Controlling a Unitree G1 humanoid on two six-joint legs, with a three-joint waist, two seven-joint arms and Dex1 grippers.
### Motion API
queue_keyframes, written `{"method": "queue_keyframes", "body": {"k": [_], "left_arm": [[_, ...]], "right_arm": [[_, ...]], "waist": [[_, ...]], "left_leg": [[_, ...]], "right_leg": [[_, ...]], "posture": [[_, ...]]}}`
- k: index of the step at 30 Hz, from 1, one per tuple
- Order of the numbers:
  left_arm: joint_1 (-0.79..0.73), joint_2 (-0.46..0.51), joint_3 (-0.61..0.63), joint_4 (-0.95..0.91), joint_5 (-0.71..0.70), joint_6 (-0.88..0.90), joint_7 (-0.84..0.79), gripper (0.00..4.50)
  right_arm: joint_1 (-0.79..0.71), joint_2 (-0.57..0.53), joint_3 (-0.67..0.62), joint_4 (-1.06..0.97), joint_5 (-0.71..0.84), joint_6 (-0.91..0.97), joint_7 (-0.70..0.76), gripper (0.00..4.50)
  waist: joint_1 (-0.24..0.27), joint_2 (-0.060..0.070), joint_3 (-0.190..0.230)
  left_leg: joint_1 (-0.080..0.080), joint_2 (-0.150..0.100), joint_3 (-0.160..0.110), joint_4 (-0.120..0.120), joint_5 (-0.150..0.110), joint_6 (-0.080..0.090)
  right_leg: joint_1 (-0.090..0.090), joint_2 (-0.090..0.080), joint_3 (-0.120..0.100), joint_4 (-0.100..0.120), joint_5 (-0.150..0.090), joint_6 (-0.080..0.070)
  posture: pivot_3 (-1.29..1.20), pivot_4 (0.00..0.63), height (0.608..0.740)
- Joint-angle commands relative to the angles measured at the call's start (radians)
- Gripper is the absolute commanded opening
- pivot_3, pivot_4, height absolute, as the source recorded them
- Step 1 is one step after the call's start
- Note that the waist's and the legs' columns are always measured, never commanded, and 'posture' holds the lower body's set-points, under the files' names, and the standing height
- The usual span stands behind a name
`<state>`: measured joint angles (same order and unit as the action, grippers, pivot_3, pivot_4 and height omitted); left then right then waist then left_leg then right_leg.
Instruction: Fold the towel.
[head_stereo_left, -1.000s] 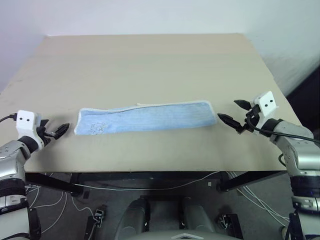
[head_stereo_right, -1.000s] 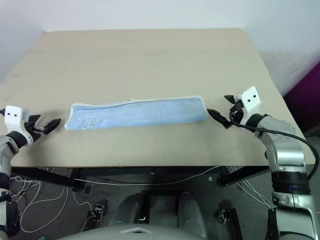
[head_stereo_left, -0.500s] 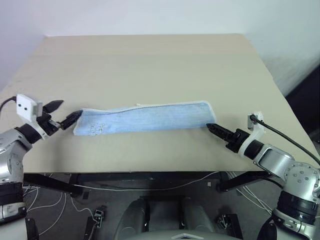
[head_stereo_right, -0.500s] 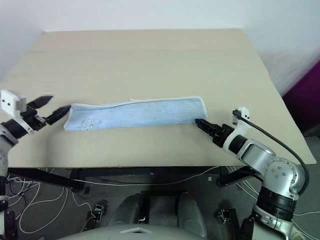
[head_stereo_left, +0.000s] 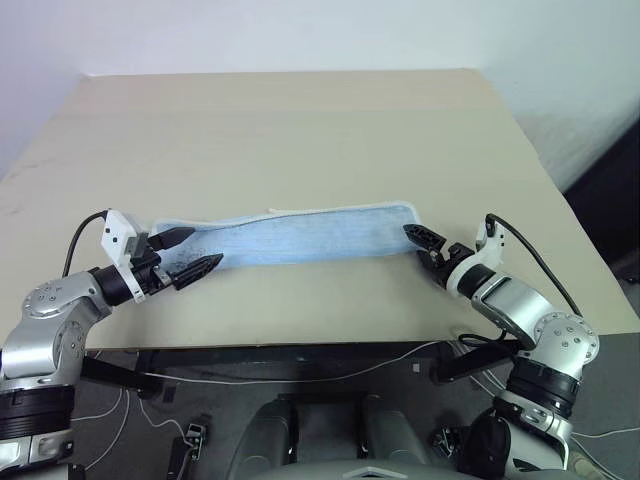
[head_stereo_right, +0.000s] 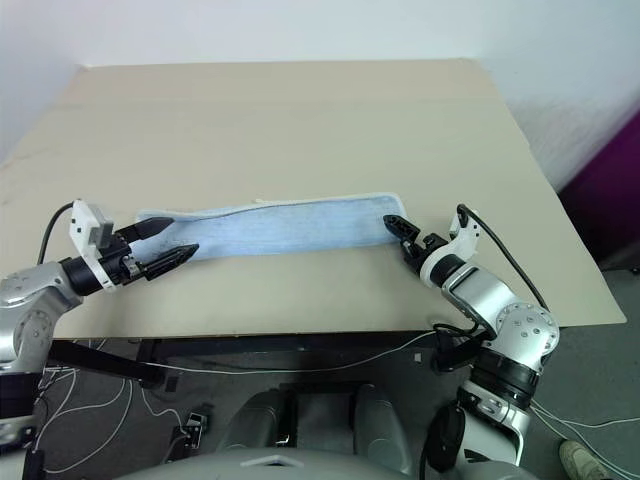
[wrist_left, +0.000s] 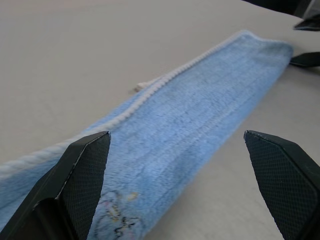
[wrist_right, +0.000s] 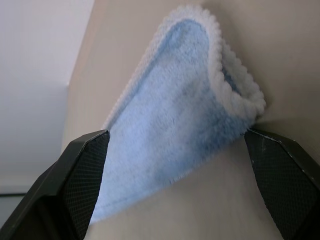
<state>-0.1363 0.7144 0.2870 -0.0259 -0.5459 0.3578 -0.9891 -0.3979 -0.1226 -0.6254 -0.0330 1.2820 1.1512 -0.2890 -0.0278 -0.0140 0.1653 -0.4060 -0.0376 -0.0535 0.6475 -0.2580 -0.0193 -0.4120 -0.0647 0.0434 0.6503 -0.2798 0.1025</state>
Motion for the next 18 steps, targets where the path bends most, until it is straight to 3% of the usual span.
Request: {"method": "queue_keyframes", "body": {"k": [1, 3, 14, 18], "left_arm": [[0.027, 0.002, 0.002, -0.072, -0.029, 0.017, -0.015, 4.49], [0.040, 0.002, 0.002, -0.084, -0.031, 0.021, -0.015, 4.50], [0.049, -0.020, -0.014, -0.091, -0.019, 0.018, -0.007, 4.50], [0.035, -0.028, -0.025, -0.070, -0.010, 0.008, -0.001, 4.50]], "right_arm": [[-0.017, 0.016, 0.010, 0.071, -0.016, -0.065, -0.038, 4.32], [-0.020, 0.013, 0.016, 0.087, -0.016, -0.082, -0.037, 3.92], [-0.026, -0.015, 0.037, 0.129, -0.009, -0.153, -0.014, 0.15], [-0.018, -0.053, 0.023, 0.112, -0.004, -0.167, -0.002, 0.03]], "waist": [[-0.006, 0.000, 0.000], [-0.009, 0.000, 0.000], [-0.015, -0.001, -0.001], [-0.009, -0.001, -0.001]], "left_leg": [[0.001, 0.000, 0.000, 0.000, 0.000, 0.000], [0.002, 0.000, 0.000, 0.000, 0.000, 0.000], [0.004, 0.000, -0.001, 0.000, 0.000, 0.000], [0.006, 0.000, -0.001, -0.001, 0.000, 0.000]], "right_leg": [[0.002, 0.000, 0.000, 0.000, 0.000, 0.000], [0.003, 0.000, 0.000, 0.000, 0.000, 0.000], [0.005, 0.000, 0.000, -0.001, 0.000, 0.000], [0.008, 0.000, 0.000, -0.001, 0.000, 0.000]], "posture": [[0.00, 0.150, 0.740], [0.00, 0.150, 0.740], [0.00, 0.150, 0.740], [0.00, 0.150, 0.740]]}}
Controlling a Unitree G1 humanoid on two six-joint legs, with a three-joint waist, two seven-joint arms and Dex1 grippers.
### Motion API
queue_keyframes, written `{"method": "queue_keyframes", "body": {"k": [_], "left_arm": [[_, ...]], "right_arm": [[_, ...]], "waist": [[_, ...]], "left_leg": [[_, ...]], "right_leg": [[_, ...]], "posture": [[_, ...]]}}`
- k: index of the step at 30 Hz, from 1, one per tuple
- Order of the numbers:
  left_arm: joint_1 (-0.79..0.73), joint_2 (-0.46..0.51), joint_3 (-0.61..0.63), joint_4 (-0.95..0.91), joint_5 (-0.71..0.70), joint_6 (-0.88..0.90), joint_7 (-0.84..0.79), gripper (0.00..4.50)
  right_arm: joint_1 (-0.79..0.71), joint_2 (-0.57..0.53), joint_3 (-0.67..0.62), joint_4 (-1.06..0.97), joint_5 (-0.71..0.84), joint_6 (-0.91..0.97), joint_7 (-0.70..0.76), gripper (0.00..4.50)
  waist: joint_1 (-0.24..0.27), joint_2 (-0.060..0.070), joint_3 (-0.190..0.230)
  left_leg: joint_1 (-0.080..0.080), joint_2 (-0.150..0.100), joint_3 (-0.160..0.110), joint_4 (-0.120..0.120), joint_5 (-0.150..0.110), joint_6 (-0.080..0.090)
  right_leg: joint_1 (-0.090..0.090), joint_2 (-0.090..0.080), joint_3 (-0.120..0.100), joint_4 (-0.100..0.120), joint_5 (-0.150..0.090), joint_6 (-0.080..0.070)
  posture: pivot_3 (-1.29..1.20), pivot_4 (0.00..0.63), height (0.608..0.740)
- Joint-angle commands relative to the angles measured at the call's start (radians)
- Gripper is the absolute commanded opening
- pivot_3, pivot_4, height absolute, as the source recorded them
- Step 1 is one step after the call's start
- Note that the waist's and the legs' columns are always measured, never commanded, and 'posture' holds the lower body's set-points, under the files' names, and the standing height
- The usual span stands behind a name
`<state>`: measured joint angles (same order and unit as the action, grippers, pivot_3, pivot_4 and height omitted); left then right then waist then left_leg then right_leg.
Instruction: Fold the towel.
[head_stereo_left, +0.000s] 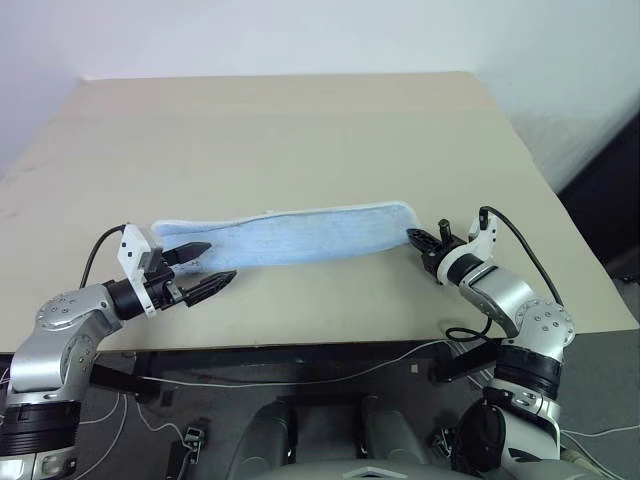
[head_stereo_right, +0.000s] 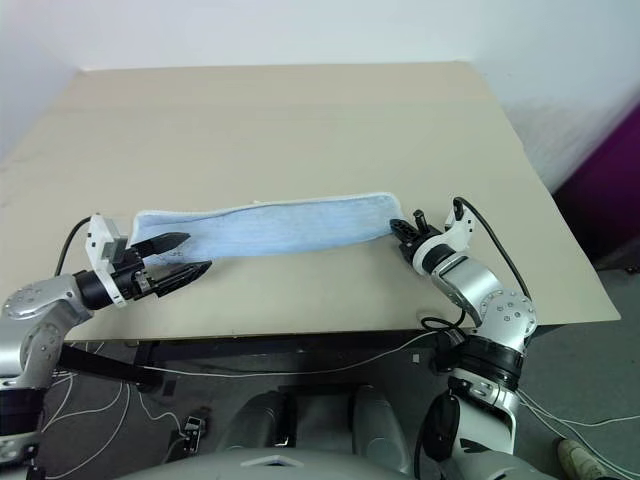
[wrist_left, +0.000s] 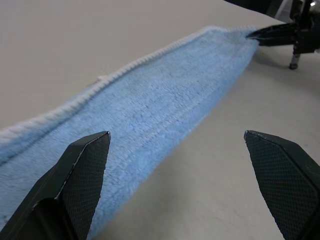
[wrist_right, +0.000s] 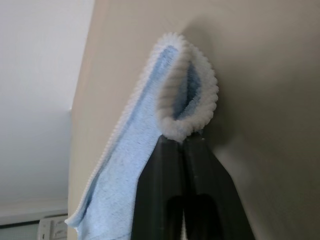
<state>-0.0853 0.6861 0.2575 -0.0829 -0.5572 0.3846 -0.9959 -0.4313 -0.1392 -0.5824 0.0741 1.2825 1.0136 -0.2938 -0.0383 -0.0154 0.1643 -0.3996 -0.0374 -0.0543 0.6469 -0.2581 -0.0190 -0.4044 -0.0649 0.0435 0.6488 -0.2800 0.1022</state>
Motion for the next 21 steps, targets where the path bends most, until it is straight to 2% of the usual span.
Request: {"method": "queue_keyframes", "body": {"k": [1, 7, 14, 21], "left_arm": [[-0.018, -0.002, 0.003, -0.010, 0.003, -0.021, 0.006, 4.50], [-0.024, -0.014, -0.012, 0.008, 0.015, -0.035, 0.007, 4.50], [-0.038, -0.034, -0.035, 0.034, 0.032, -0.054, 0.004, 4.50], [-0.049, -0.056, -0.056, 0.048, 0.047, -0.069, 0.006, 4.50]], "right_arm": [[0.017, -0.050, -0.026, 0.003, -0.003, -0.032, 0.004, 0.03], [0.023, -0.202, -0.087, 0.023, 0.007, -0.043, 0.036, 0.03], [-0.001, -0.383, -0.095, 0.047, -0.022, -0.033, 0.114, 0.03], [-0.033, -0.514, 0.163, -0.115, -0.209, -0.022, 0.324, 0.03]], "waist": [[0.003, 0.000, 0.000], [0.030, 0.002, 0.001], [0.023, 0.003, 0.002], [0.019, 0.005, 0.003]], "left_leg": [[0.000, 0.000, 0.000, 0.000, 0.000, 0.000], [-0.002, -0.002, 0.000, 0.001, 0.000, 0.001], [-0.004, -0.001, 0.000, 0.001, 0.000, 0.001], [-0.005, 0.000, 0.001, 0.001, -0.001, 0.001]], "right_leg": [[0.000, 0.000, 0.000, 0.000, 0.000, 0.000], [-0.001, -0.001, 0.000, -0.001, 0.000, 0.000], [-0.003, -0.001, 0.000, -0.001, 0.000, 0.000], [-0.005, 0.000, 0.000, -0.001, 0.000, 0.000]], "posture": [[0.00, 0.150, 0.740], [0.00, 0.150, 0.740], [0.00, 0.150, 0.740], [0.00, 0.150, 0.740]]}}
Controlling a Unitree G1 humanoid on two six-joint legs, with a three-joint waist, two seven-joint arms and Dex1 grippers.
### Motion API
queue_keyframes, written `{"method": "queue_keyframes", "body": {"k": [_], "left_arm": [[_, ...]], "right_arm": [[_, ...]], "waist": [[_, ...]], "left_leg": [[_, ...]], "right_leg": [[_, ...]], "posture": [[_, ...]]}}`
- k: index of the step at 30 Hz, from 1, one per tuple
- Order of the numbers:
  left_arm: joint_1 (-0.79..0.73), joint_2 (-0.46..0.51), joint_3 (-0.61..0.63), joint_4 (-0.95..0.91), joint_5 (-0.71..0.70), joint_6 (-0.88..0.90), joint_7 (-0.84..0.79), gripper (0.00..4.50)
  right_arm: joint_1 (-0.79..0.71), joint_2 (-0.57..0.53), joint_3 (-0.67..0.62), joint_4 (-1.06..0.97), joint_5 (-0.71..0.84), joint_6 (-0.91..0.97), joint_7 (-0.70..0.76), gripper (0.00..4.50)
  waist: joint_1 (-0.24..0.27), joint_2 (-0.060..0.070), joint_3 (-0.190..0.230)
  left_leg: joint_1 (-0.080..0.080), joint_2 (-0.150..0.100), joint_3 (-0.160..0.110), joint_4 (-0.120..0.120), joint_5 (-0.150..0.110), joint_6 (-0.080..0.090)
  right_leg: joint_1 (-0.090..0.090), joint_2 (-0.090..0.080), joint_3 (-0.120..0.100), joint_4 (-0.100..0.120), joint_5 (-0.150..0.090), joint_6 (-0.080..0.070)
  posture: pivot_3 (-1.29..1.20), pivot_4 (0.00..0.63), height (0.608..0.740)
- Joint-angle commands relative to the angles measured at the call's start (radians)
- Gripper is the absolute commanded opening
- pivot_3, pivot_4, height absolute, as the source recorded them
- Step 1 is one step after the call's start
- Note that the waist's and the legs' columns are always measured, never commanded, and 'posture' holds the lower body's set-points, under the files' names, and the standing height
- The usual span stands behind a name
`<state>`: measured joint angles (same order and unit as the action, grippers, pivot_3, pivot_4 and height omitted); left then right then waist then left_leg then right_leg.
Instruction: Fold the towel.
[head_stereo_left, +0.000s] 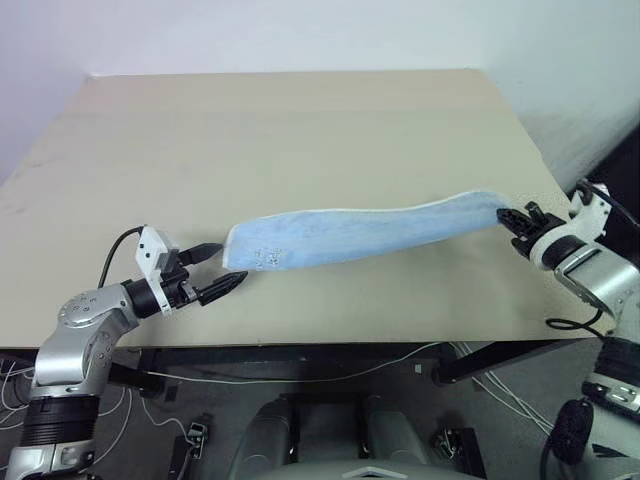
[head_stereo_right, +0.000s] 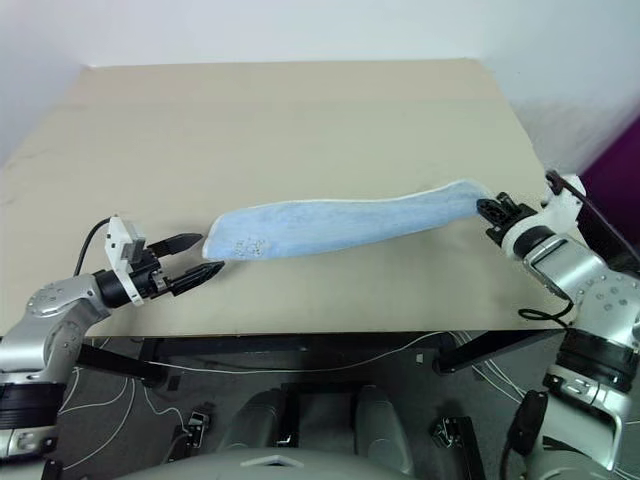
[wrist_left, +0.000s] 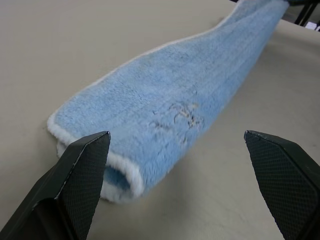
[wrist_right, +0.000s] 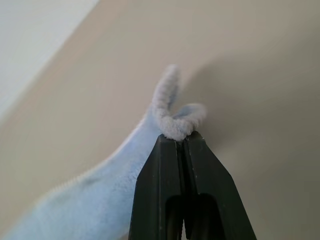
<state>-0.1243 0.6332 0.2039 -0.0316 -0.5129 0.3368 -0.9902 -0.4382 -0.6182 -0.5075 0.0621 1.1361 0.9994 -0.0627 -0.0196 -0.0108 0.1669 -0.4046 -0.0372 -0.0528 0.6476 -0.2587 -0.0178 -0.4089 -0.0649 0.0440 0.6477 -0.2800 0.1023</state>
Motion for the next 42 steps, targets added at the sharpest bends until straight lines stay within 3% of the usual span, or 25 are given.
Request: {"method": "queue_keyframes", "body": {"k": [1, 3, 7, 13, 19, 23, 26, 34, 35, 39, 42], "left_arm": [[-0.009, -0.006, -0.002, -0.004, 0.003, -0.022, 0.001, 4.50], [-0.007, -0.011, -0.003, -0.007, 0.004, -0.022, 0.004, 4.50], [0.009, -0.022, -0.004, -0.026, 0.001, -0.022, 0.014, 4.50], [0.023, -0.038, -0.009, -0.047, -0.002, -0.022, 0.031, 4.50], [0.046, -0.046, -0.002, -0.065, -0.007, -0.021, 0.044, 4.50], [0.059, -0.045, 0.004, -0.074, -0.011, -0.019, 0.051, 4.50], [0.057, -0.043, 0.004, -0.074, -0.014, -0.014, 0.055, 4.50], [0.091, -0.077, 0.034, -0.135, -0.083, 0.045, 0.112, 4.50], [0.098, -0.087, 0.047, -0.149, -0.105, 0.061, 0.128, 4.50], [0.118, -0.153, 0.115, -0.218, -0.218, 0.149, 0.252, 4.50], [0.127, -0.185, 0.140, -0.262, -0.281, 0.224, 0.343, 4.50]], "right_arm": [[-0.036, -0.044, 0.127, -0.133, -0.085, -0.012, 0.125, 0.03], [-0.049, -0.053, 0.176, -0.168, -0.119, -0.019, 0.172, 0.03], [-0.115, -0.080, 0.396, -0.277, -0.273, -0.067, 0.314, 0.03], [-0.147, -0.053, 0.675, -0.272, -0.516, -0.165, 0.461, 0.03], [-0.125, 0.021, 0.767, -0.178, -0.659, -0.243, 0.527, 0.03], [-0.101, 0.038, 0.772, -0.187, -0.692, -0.246, 0.574, 0.03], [-0.086, 0.043, 0.767, -0.206, -0.708, -0.240, 0.602, 0.65], [-0.062, 0.035, 0.634, -0.309, -0.685, -0.291, 0.656, 3.48], [-0.068, 0.036, 0.605, -0.316, -0.674, -0.294, 0.659, 3.68], [-0.120, 0.050, 0.492, -0.266, -0.643, -0.318, 0.666, 3.68], [-0.172, 0.074, 0.471, -0.154, -0.679, -0.351, 0.647, 3.05]], "waist": [[0.001, 0.000, 0.000], [0.002, 0.000, 0.000], [0.004, 0.000, 0.000], [0.007, -0.001, 0.000], [0.007, -0.001, 0.000], [0.007, -0.001, 0.000], [0.006, -0.001, 0.000], [0.007, -0.001, 0.000], [0.007, -0.001, 0.000], [0.007, -0.001, 0.000], [0.006, -0.001, 0.000]], "left_leg": [[0.000, 0.000, 0.000, 0.000, 0.000, 0.000], [-0.001, 0.000, 0.000, 0.000, 0.000, 0.000], [-0.001, 0.000, -0.001, 0.001, 0.000, 0.000], [-0.002, 0.000, -0.001, 0.001, 0.000, 0.000], [-0.003, -0.001, -0.002, 0.001, 0.000, 0.000], [-0.003, -0.001, -0.002, 0.001, 0.000, 0.000], [-0.003, -0.001, -0.002, 0.000, 0.000, 0.000], [-0.003, -0.001, -0.002, 0.000, 0.000, 0.000], [-0.003, -0.001, -0.002, 0.000, 0.000, 0.000], [-0.003, -0.001, -0.002, 0.000, 0.000, 0.000], [-0.003, -0.001, -0.002, 0.000, 0.000, 0.000]], "right_leg": [[0.000, 0.000, 0.000, 0.000, 0.000, 0.000], [0.000, 0.000, 0.000, 0.000, 0.000, 0.000], [-0.001, -0.001, 0.000, 0.000, 0.000, 0.000], [-0.001, -0.001, -0.001, -0.001, 0.000, 0.000], [-0.003, -0.002, -0.001, -0.001, 0.000, 0.000], [-0.003, -0.002, -0.001, -0.001, 0.000, 0.000], [-0.003, -0.002, -0.001, -0.001, 0.000, 0.000], [-0.003, -0.003, -0.001, -0.001, 0.000, 0.000], [-0.003, -0.003, -0.001, -0.001, 0.000, 0.000], [-0.003, -0.003, -0.001, -0.001, 0.000, 0.000], [-0.003, -0.003, -0.001, -0.001, 0.000, 0.000]], "posture": [[0.00, 0.150, 0.740], [0.00, 0.150, 0.740], [0.00, 0.150, 0.740], [0.00, 0.150, 0.740], [0.00, 0.150, 0.740], [0.00, 0.150, 0.740], [0.00, 0.150, 0.740], [0.00, 0.150, 0.740], [0.00, 0.150, 0.740], [0.00, 0.150, 0.740], [0.00, 0.150, 0.740]]}}
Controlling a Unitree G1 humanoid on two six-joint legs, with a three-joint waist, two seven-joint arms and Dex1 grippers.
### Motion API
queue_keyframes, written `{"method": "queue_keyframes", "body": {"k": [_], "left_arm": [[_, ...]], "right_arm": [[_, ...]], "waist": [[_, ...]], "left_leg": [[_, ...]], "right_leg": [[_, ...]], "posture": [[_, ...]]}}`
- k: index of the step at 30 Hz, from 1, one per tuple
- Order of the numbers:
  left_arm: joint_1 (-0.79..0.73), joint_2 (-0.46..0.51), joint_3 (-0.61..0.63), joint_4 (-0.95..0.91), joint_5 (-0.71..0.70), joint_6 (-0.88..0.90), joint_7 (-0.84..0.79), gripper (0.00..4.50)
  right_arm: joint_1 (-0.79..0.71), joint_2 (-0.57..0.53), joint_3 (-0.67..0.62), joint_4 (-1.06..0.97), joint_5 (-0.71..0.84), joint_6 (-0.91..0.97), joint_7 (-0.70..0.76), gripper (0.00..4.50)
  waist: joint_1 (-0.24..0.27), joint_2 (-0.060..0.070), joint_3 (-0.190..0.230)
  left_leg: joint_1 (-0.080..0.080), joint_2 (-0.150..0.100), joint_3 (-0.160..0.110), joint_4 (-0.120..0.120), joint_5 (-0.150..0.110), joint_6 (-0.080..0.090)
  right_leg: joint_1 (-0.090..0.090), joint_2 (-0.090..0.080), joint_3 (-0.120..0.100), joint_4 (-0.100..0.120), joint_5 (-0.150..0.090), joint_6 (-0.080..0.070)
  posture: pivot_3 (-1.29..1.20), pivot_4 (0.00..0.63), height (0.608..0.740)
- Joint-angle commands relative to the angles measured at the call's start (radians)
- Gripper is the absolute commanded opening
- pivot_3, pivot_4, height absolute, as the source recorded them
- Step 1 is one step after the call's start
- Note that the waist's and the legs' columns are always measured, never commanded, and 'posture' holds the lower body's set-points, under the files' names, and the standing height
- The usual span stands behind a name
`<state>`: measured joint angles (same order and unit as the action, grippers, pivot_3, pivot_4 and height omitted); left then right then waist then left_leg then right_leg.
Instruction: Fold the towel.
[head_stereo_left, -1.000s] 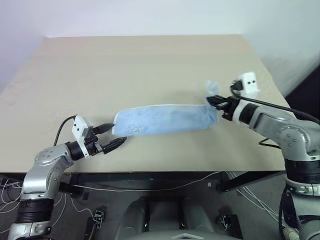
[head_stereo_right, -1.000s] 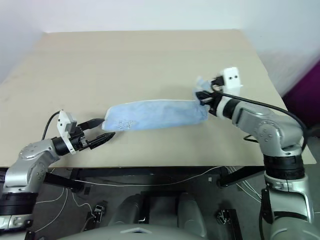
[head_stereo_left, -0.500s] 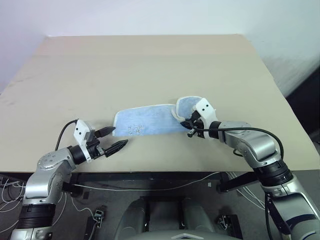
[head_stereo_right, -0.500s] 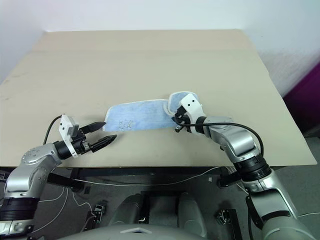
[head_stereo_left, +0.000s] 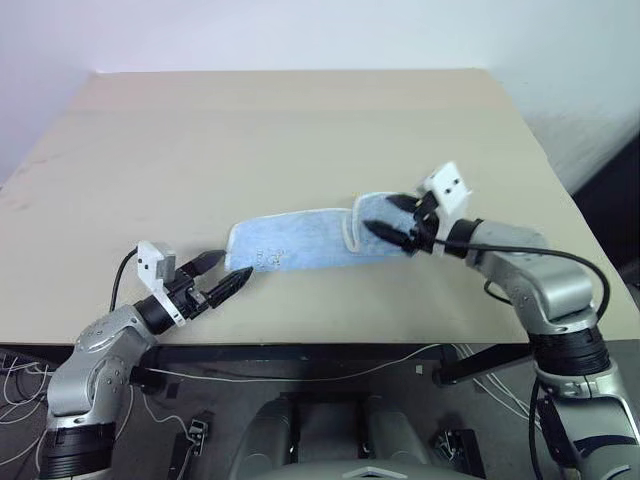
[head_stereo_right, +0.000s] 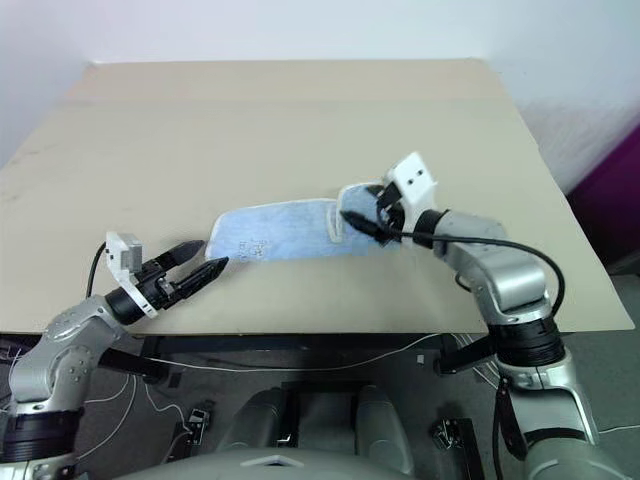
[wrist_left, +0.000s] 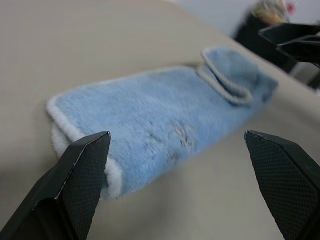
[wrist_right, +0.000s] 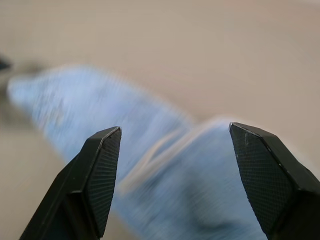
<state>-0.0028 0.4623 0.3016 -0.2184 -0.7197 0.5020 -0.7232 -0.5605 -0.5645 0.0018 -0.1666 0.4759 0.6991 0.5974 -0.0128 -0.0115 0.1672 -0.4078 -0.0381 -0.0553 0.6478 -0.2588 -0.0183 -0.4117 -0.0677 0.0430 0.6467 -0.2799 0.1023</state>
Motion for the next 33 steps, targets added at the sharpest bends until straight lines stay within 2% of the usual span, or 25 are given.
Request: {"method": "queue_keyframes", "body": {"k": [1, 7, 13, 17, 23, 33], "left_arm": [[0.013, -0.024, 0.047, -0.094, -0.099, 0.081, 0.099, 4.50], [0.053, -0.123, 0.081, -0.170, -0.220, 0.162, 0.294, 4.50], [0.126, -0.193, 0.065, -0.256, -0.274, 0.209, 0.458, 4.50], [0.164, -0.231, 0.052, -0.283, -0.289, 0.232, 0.552, 4.50], [0.160, -0.285, 0.047, -0.270, -0.349, 0.272, 0.691, 4.50], [0.016, -0.343, 0.040, -0.131, -0.575, 0.346, 0.911, 4.50]], "right_arm": [[-0.061, 0.025, -0.030, 0.118, -0.041, -0.079, -0.009, 2.75], [-0.112, 0.122, 0.044, 0.457, -0.176, -0.326, 0.043, 0.59], [-0.080, 0.184, 0.155, 0.671, -0.314, -0.513, 0.108, 0.59], [-0.059, 0.201, 0.183, 0.718, -0.370, -0.597, 0.131, 0.59], [-0.051, 0.198, 0.115, 0.574, -0.321, -0.616, 0.150, 0.59], [-0.022, 0.156, 0.043, 0.328, -0.284, -0.547, 0.136, 0.59]], "waist": [[-0.001, 0.000, 0.000], [-0.002, 0.000, 0.000], [-0.002, 0.000, 0.000], [-0.003, -0.001, -0.001], [-0.001, -0.001, -0.001], [0.029, 0.001, -0.001]], "left_leg": [[0.000, 0.000, 0.000, 0.000, 0.000, 0.000], [0.000, 0.000, 0.001, 0.000, 0.000, 0.000], [0.000, -0.001, 0.001, 0.000, 0.000, 0.000], [0.003, -0.001, 0.001, 0.000, 0.000, 0.000], [0.005, -0.001, 0.001, 0.000, 0.000, 0.000], [0.005, -0.003, -0.001, 0.002, 0.000, 0.000]], "right_leg": [[0.000, 0.000, 0.000, 0.000, 0.000, 0.000], [0.000, 0.001, 0.000, 0.000, 0.000, 0.000], [0.000, 0.001, 0.000, 0.000, 0.000, 0.000], [0.003, 0.003, 0.000, 0.000, 0.000, 0.000], [0.005, 0.003, 0.000, 0.000, 0.000, 0.000], [0.007, 0.001, -0.001, 0.000, 0.000, 0.000]], "posture": [[0.00, 0.150, 0.740], [0.00, 0.150, 0.740], [0.00, 0.150, 0.740], [0.00, 0.150, 0.740], [0.00, 0.150, 0.740], [0.00, 0.150, 0.740]]}}
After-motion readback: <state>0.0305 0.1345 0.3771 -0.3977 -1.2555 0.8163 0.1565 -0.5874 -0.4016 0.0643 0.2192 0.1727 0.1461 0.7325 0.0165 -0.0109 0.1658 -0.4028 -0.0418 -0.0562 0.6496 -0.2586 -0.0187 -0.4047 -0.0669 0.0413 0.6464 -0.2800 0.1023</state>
